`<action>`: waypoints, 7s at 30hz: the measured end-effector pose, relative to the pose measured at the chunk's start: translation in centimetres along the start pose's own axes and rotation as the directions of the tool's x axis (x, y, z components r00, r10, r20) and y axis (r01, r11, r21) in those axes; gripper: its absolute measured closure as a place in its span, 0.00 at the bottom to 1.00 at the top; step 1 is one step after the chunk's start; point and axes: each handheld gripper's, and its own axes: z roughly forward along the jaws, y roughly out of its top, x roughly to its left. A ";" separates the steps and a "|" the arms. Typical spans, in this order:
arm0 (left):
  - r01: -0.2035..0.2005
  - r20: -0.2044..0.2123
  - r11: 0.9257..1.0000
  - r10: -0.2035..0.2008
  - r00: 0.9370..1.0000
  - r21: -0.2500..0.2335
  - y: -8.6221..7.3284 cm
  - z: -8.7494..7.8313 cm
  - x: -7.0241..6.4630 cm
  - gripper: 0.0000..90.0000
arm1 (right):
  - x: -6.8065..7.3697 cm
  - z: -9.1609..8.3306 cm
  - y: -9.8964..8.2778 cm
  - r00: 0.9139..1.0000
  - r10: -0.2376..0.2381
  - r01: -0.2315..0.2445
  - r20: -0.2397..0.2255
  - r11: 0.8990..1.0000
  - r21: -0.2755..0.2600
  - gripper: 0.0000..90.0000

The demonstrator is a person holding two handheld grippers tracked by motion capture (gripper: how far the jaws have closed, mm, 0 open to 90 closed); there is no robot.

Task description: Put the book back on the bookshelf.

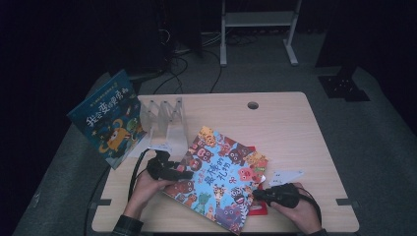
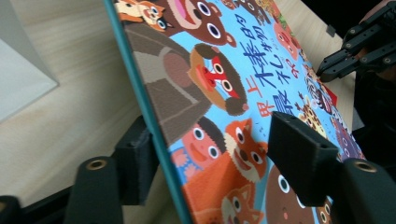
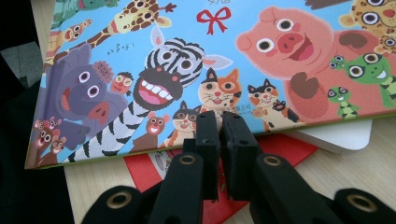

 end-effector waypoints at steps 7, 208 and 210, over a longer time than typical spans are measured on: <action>-0.007 -0.002 1.000 0.007 1.000 -0.016 0.9 -0.4 -0.3 0.45 | 0.1 0.2 -0.1 1.000 0.002 -0.002 0.004 1.000 -0.004 0.95; 0.138 -0.591 0.990 -0.116 0.798 -0.008 7.9 -26.6 0.2 0.87 | -15.3 -0.4 -0.6 0.724 0.382 -0.351 0.574 0.921 -0.170 0.22; 0.134 -0.597 0.991 -0.116 0.794 -0.015 8.1 -26.2 0.3 0.87 | -15.3 -0.4 -0.6 0.724 0.382 -0.350 0.574 0.921 -0.171 0.22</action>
